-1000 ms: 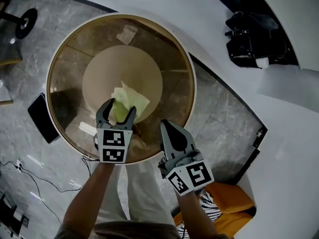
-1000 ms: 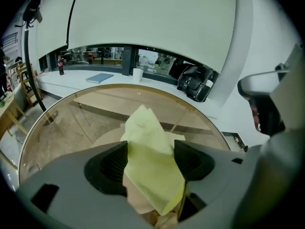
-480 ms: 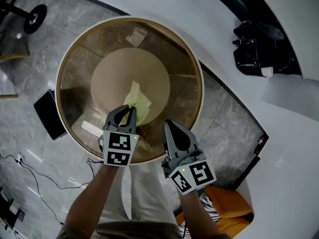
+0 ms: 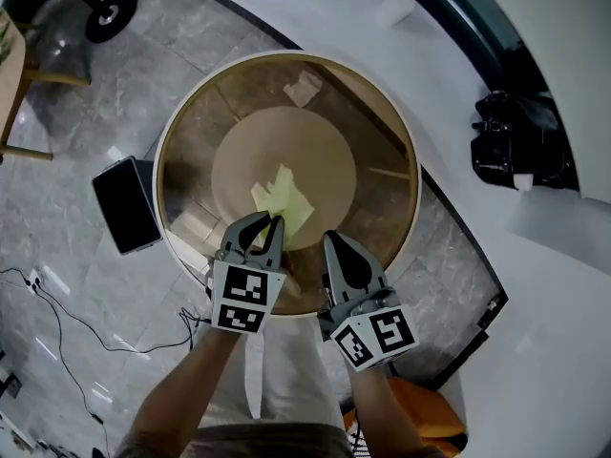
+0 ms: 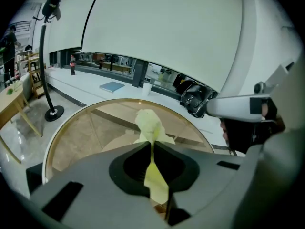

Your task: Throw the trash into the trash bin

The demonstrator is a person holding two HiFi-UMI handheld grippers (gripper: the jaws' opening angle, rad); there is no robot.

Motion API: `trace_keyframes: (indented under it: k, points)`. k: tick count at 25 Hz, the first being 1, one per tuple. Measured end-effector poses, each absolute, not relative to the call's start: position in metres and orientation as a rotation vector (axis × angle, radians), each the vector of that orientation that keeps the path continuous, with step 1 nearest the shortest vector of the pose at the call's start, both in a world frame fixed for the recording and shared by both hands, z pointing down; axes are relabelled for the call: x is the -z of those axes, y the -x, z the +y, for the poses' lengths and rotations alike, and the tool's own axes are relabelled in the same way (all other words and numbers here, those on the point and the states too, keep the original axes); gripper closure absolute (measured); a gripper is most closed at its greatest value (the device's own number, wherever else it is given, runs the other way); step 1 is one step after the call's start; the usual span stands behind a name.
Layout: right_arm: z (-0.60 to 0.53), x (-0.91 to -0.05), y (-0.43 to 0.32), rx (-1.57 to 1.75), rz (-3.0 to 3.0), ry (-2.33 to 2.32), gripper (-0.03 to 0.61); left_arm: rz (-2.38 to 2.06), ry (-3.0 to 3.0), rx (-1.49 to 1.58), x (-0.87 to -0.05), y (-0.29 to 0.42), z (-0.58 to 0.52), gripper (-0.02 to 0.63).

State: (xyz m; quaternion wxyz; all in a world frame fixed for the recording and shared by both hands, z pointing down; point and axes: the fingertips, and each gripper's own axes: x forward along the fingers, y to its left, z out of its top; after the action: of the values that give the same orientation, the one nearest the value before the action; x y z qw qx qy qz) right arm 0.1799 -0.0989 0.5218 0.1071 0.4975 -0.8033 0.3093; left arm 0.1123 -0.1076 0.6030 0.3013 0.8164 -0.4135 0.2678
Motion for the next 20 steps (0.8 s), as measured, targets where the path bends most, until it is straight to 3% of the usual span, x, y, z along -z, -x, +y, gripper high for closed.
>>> trace_keyframes:
  k: [20]
  points:
    - [-0.077,-0.497,0.124,-0.77,-2.597,-0.813,0.56,-1.591,-1.778,-0.43,-0.565,0.197,-0.052,0.575]
